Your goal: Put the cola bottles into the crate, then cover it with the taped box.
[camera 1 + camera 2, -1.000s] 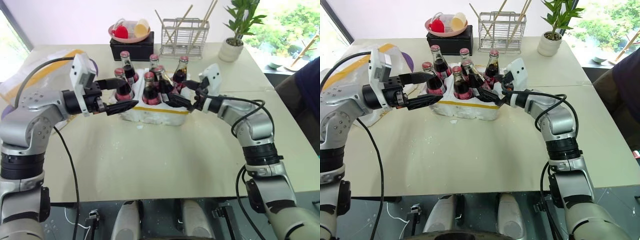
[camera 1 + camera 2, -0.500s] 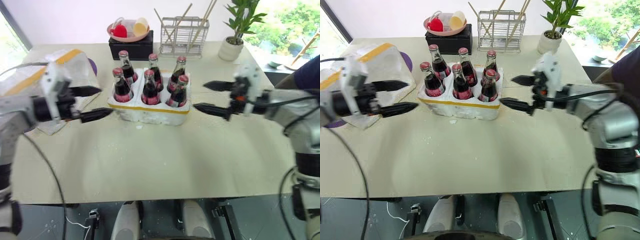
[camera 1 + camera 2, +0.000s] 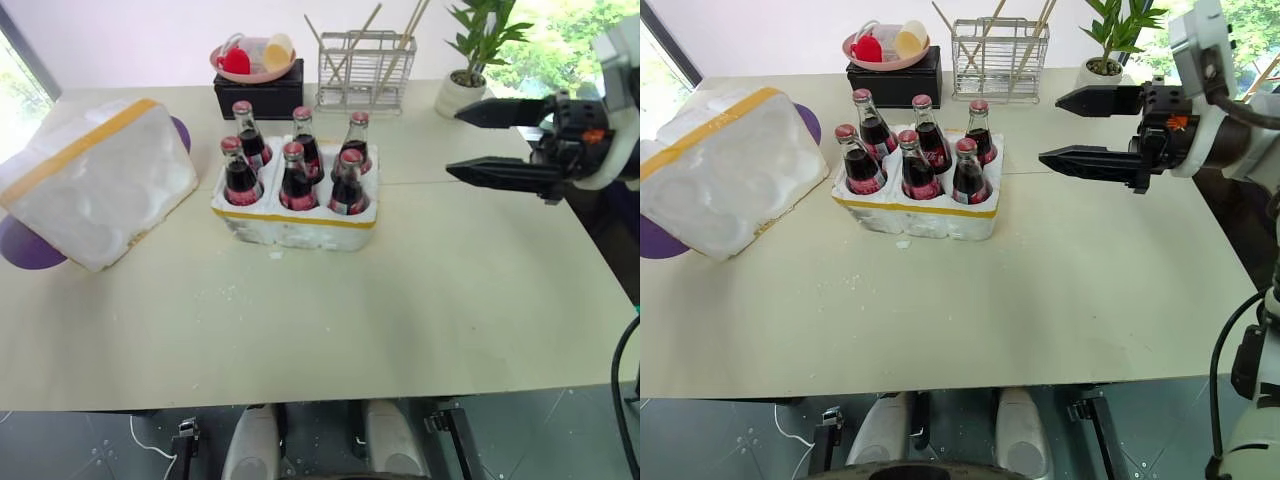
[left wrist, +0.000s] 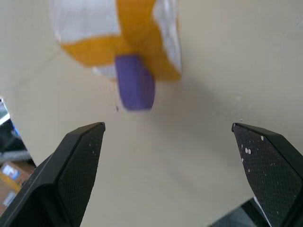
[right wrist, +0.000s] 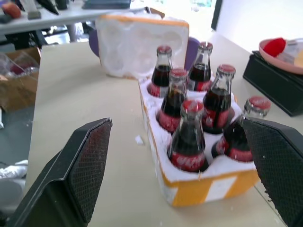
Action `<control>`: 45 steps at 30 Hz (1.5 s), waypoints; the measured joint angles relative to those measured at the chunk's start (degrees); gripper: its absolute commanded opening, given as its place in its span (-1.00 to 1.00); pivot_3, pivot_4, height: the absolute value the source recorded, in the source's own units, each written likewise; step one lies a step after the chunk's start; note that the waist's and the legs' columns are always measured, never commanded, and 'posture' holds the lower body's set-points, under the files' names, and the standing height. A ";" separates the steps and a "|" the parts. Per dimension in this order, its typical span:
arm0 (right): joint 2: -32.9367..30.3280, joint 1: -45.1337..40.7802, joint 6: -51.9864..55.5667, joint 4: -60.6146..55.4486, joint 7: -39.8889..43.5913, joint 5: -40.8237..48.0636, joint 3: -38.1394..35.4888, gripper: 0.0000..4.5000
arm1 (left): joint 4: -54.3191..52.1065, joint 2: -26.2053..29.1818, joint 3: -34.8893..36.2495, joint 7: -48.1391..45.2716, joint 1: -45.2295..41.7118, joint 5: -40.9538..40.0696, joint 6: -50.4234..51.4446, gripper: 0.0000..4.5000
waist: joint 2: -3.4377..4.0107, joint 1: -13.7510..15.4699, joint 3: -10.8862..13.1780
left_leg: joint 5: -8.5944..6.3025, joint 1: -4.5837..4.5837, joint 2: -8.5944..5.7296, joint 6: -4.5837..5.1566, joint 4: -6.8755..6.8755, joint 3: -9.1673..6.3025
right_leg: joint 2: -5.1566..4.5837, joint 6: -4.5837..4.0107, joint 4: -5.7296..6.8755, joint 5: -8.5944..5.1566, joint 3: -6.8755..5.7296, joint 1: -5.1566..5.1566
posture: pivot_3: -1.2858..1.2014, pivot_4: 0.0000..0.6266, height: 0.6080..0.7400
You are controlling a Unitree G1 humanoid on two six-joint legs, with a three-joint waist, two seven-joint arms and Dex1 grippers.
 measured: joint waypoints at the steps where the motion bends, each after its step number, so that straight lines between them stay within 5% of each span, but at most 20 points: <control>1: 0.66 -0.31 -0.44 0.40 0.04 -0.29 0.65 0.99 | 2.01 0.09 -4.30 0.31 -3.84 -0.05 -1.56 1.00 | 0.00 0.12 0.00 | 0.00 -0.06 -0.01 0.00 0.02 0.05 | -0.04 0.00 0.00 0.00 0.01 -0.04 | 0.03 -0.52 1.00; 8: 1.00 -0.05 -1.21 0.08 -0.11 -0.88 1.82 0.99 | 14.86 -9.32 -32.43 2.69 -41.56 11.87 -7.15 1.00 | -0.11 0.80 -0.06 | 0.18 -0.92 -0.07 0.11 0.26 0.15 | 0.08 0.62 0.34 0.38 -0.01 -0.60 | 0.03 -0.52 1.00; 12: -2.19 1.83 0.55 -3.63 -0.06 0.96 -1.41 0.99 | 23.73 -16.04 -41.28 3.82 -56.84 20.23 -8.28 1.00 | -0.23 1.53 -0.06 | 0.20 -0.91 -0.07 0.09 0.37 0.16 | 0.09 0.73 0.34 0.45 0.00 -0.55 | 0.03 -0.52 1.00; 24: -5.06 6.18 4.26 -11.77 -5.44 6.65 -9.44 0.99 | 34.22 -23.06 -47.11 9.06 -65.65 28.41 -10.44 1.00 | -0.27 1.10 -0.07 | 0.21 -0.90 -0.01 0.07 0.61 0.15 | 0.07 0.76 0.34 0.47 0.06 -0.47 | 0.03 -0.52 1.00; 27: -5.06 6.16 4.52 -11.98 -7.65 7.47 -9.88 1.00 | 35.05 -24.83 -47.13 9.59 -65.67 28.55 -10.08 0.64 | -0.28 1.18 -0.06 | 0.20 -0.95 0.00 0.07 0.74 0.14 | 0.07 0.77 0.40 0.47 0.05 -0.48 | 0.03 -0.52 1.00; 32: -6.26 6.16 5.10 -12.79 -8.05 9.49 -10.23 1.00 | 35.15 -25.65 -47.13 9.60 -65.67 28.68 -9.81 -0.58 | -0.28 1.25 -0.06 | 0.19 -0.98 0.00 0.10 0.86 0.13 | 0.07 0.77 0.42 0.48 0.06 -0.44 | 0.03 -0.52 1.00; 34: -6.33 6.16 5.11 -12.72 -8.55 9.53 -10.23 1.00 | 35.16 -25.75 -47.12 9.09 -65.68 28.67 -9.72 -0.87 | -0.28 1.25 -0.06 | 0.19 -0.98 0.00 0.10 0.90 0.13 | 0.07 0.76 0.43 0.48 0.06 -0.42 | 0.03 -0.52 1.00; 40: -6.35 7.70 5.39 -12.65 -9.13 10.01 -10.33 1.00 | 35.14 -25.84 -46.75 8.70 -65.83 28.31 -10.36 -0.87 | -0.31 1.35 -0.08 | 0.18 -0.98 0.00 0.10 0.95 0.09 | 0.07 0.76 0.43 0.48 0.05 -0.36 | 0.03 -0.52 1.00; 45: -7.57 15.05 7.08 -12.68 -8.68 11.01 -12.94 1.00 | 33.22 -26.08 -42.12 19.68 -65.68 25.77 -18.79 -0.87 | -0.37 1.64 -0.07 | 0.18 -1.01 -0.01 0.10 1.04 0.02 | 0.06 0.78 0.47 0.49 0.03 -0.31 | 0.03 -0.52 1.00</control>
